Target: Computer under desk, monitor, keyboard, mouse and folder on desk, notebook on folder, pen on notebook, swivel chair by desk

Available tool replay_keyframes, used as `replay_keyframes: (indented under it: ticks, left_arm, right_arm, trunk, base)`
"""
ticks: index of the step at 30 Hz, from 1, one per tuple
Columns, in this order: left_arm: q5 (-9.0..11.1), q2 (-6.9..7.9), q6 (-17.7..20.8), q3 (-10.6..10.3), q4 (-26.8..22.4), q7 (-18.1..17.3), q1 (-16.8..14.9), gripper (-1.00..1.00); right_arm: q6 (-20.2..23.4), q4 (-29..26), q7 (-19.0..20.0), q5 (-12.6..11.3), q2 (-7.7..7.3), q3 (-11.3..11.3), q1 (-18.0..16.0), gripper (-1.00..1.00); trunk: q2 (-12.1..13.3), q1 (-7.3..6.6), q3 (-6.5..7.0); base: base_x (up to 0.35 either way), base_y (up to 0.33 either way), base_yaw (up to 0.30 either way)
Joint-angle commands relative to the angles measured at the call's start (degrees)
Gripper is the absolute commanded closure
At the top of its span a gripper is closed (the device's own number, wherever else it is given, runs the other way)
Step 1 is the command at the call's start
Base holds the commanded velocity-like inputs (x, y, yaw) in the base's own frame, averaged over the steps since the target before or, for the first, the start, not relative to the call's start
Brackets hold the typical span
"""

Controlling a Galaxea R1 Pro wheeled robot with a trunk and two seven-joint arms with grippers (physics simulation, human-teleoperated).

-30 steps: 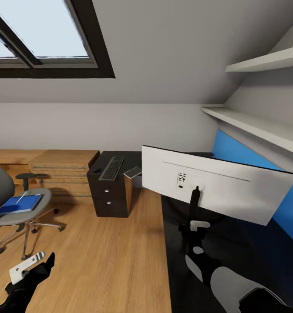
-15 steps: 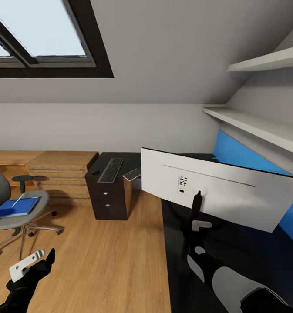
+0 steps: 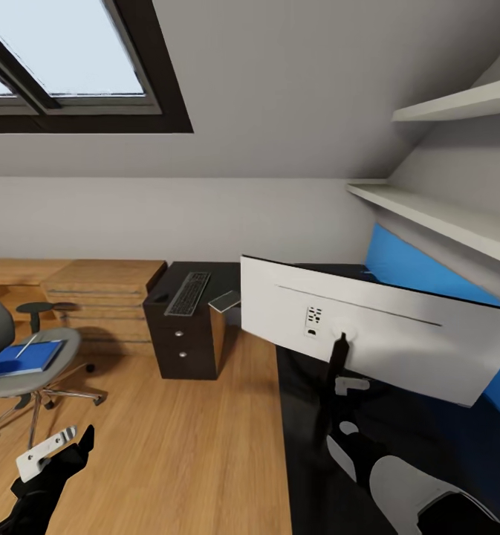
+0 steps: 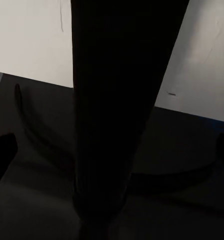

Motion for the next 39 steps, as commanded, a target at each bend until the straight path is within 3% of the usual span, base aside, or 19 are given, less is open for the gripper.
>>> replay_keyframes:
  ticks: [1,25,26,39]
  left_arm:
    - [0.5,0.03,0.2,-0.1,-0.1,0.3,0.0,-1.0]
    - [0.5,-0.32,0.2,-0.1,0.1,0.4,0.0,-1.0]
    - [0.5,-0.32,0.2,-0.1,0.1,0.4,0.0,-1.0]
    - [0.4,-0.32,0.2,-0.1,0.1,0.5,0.0,-1.0]
  right_arm:
    - [-0.2,0.1,-0.2,-0.5,-0.2,0.5,-0.1,-1.0]
    - [-0.1,0.1,-0.2,-0.5,-0.7,0.6,-0.1,-1.0]
    - [0.0,0.1,-0.2,-0.5,-0.71,0.6,-0.1,1.0]
    - [-0.3,0.0,-0.2,-0.5,-1.44,0.7,-0.1,1.0]
  trunk:
    - [-0.1,0.06,-0.11]
    - [-0.1,0.06,-0.11]
    - [-0.1,0.06,-0.11]
    - [-0.1,0.06,-0.11]
  base:
    - [0.183,0.0,0.0]
    - [0.06,0.0,0.0]
    - [0.013,0.0,0.0]
    - [0.001,0.0,0.0]
